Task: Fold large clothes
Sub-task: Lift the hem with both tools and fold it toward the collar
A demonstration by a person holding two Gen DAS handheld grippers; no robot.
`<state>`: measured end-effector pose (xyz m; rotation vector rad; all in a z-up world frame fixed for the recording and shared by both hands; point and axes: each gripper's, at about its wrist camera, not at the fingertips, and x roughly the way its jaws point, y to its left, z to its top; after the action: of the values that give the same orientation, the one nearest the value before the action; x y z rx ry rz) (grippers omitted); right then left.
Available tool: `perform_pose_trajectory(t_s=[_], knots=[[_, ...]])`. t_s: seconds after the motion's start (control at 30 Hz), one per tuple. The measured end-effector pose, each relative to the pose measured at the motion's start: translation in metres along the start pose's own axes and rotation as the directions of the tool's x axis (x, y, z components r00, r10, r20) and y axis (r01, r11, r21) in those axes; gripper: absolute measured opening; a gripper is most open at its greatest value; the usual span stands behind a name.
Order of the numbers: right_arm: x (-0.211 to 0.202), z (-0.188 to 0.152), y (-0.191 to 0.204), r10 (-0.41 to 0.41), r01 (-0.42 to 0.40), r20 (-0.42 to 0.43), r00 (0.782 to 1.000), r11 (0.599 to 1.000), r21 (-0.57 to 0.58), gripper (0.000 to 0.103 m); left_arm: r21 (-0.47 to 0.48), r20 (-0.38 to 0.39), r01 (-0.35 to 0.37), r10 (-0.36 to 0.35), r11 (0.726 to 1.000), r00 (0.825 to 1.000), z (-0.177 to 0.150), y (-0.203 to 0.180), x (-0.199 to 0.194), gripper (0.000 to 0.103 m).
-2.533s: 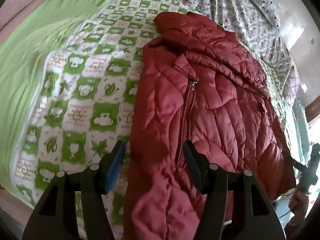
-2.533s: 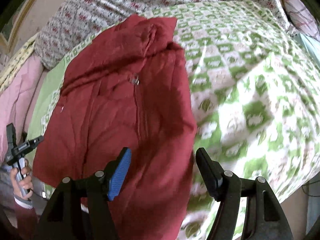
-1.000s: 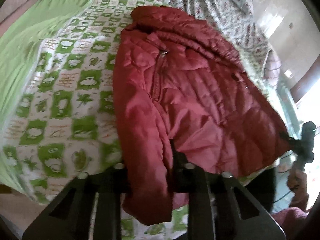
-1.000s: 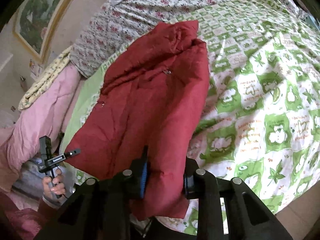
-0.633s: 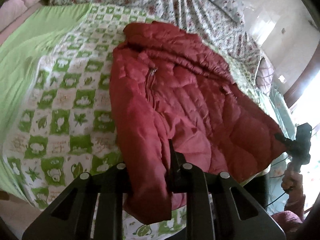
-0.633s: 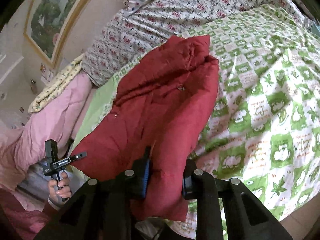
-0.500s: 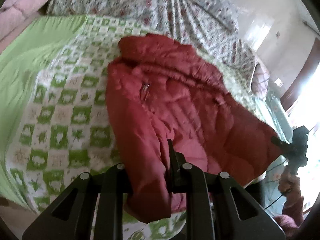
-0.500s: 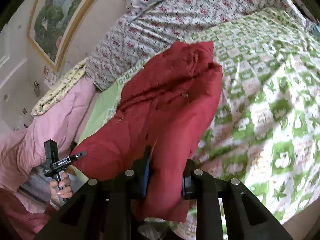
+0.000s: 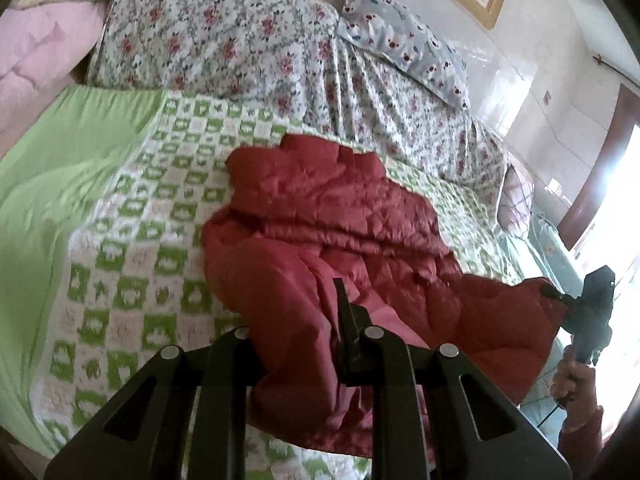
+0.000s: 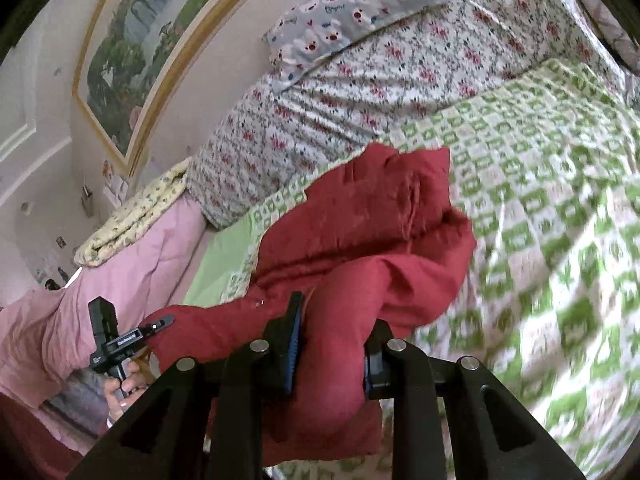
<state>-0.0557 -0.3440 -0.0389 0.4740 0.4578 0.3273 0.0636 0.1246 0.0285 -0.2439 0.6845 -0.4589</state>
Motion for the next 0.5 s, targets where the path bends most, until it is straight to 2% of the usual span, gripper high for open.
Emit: perform_pose_trajectory(t_s=[0.17, 0.5], knots=[[0.014, 0.028, 0.001, -0.018, 0.019, 0.028, 0.999, 1.0, -0.015, 0.022, 0.005, 0.035, -0.011, 0.011, 1.0, 0.999, 0.031, -0.004, 0.011, 0.017], [0.048, 0.078, -0.014, -0.044, 0.042, 0.07, 0.997, 0.999, 0.021, 0.022, -0.064, 0.058, -0.02, 0.024, 0.998, 0.998, 0.082, 0.004, 0.048, 0.018]])
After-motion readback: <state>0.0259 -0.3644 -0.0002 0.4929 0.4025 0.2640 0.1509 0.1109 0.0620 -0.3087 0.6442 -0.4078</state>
